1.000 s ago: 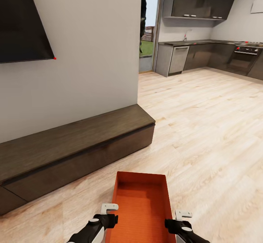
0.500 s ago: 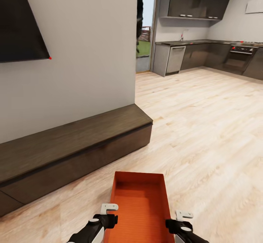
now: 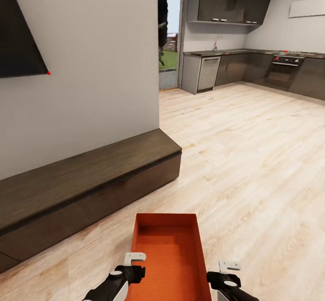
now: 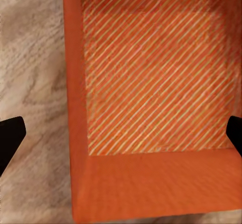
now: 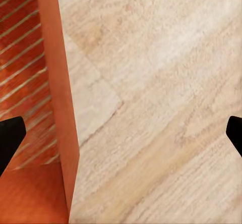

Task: Move the two storage containers from the living room to the garage. In the garage, place one container on the floor and stack the other container on top of it (either order is fine).

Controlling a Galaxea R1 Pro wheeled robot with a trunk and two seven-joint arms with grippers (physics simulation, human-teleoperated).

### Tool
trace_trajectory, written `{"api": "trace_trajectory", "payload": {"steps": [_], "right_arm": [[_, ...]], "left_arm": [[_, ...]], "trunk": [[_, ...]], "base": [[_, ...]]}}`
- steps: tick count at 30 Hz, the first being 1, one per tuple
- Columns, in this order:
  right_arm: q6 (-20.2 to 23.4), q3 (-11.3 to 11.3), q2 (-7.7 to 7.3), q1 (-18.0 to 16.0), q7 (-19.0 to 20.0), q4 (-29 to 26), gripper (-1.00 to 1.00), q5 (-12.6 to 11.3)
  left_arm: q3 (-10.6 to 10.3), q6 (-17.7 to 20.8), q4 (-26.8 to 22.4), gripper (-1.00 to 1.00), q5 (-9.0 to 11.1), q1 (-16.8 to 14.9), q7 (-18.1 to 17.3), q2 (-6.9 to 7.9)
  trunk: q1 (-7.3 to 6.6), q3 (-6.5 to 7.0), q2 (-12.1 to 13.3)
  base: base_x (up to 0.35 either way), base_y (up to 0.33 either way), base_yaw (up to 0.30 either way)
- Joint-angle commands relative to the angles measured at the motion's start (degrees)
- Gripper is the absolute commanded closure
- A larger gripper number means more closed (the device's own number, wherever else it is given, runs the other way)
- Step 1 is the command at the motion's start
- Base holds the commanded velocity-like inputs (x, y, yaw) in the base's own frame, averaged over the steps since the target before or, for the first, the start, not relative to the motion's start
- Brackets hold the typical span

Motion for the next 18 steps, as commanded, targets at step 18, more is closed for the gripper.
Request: {"api": "trace_trajectory", "payload": {"steps": [18], "right_arm": [[-0.1, 0.6, -0.16, 0.0, 0.0, 0.0, -1.0, -0.4]], "left_arm": [[-0.3, -0.4, 0.7, -1.0, -0.4, 0.0, 0.4, 0.29]], "trunk": [[-0.01, -0.04, 0.0]], "base": [[0.0, 0.0, -0.001]]}}
